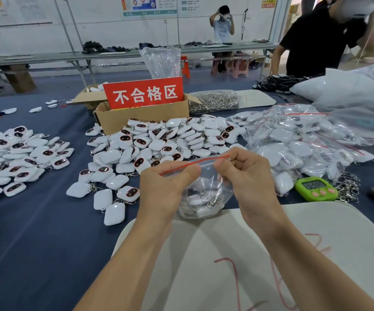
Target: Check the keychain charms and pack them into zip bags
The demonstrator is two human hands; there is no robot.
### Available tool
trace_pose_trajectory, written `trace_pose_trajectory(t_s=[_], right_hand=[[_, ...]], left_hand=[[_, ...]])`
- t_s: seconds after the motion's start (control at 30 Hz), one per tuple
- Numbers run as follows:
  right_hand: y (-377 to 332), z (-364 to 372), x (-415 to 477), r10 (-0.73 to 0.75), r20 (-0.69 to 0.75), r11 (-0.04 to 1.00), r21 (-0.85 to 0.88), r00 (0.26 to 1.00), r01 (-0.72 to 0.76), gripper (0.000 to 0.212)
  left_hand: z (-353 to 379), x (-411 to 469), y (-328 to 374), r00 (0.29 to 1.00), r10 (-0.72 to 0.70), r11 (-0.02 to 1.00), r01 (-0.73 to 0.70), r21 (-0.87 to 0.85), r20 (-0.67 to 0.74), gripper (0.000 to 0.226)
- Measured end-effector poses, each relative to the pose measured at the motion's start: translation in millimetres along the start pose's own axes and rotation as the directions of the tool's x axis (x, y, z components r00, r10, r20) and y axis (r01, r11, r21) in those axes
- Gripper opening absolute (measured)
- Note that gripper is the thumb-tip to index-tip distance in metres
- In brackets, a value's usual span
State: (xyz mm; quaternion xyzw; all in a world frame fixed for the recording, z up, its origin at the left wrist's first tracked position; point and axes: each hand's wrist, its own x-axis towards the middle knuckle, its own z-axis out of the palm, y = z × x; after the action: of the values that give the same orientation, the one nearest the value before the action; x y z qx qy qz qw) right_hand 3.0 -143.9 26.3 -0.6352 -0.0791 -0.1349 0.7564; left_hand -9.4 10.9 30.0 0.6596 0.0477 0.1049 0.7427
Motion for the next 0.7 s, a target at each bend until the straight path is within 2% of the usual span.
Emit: trace_pose_trajectory(t_s=[0.17,0.3,0.37,0.5,0.7], right_hand=[[-1.8,0.2,-4.0,-0.006,0.123,1.000,-0.012,0.992,0.007,0.010],[0.6,2.4,-3.9,-0.002,0.118,0.999,-0.053,0.993,0.008,0.010],[1.6,1.5,-3.2,0.003,0.105,0.997,-0.073,0.994,0.005,0.007],[1.7,1.9,-2.7,0.002,0.110,0.995,-0.095,0.994,0.008,0.010],[1.2,2.4,-2.1,-0.005,0.124,0.994,-0.105,0.992,0.018,0.007]], left_hand=[[2.2,-2.6,1.6,0.999,-0.018,0.999,0.016,0.030,0.047,0.026],[3.0,-1.8,0.5,0.997,0.004,0.999,-0.006,0.033,0.076,0.041],[1.8,-1.3,-0.1,0.996,0.011,0.999,-0.015,0.042,0.092,0.039],[0.8,-1.5,0.2,0.993,0.025,0.998,-0.031,0.047,0.116,0.019],[1.8,-0.7,1.1,0.992,0.086,0.995,-0.090,0.039,0.092,0.015]])
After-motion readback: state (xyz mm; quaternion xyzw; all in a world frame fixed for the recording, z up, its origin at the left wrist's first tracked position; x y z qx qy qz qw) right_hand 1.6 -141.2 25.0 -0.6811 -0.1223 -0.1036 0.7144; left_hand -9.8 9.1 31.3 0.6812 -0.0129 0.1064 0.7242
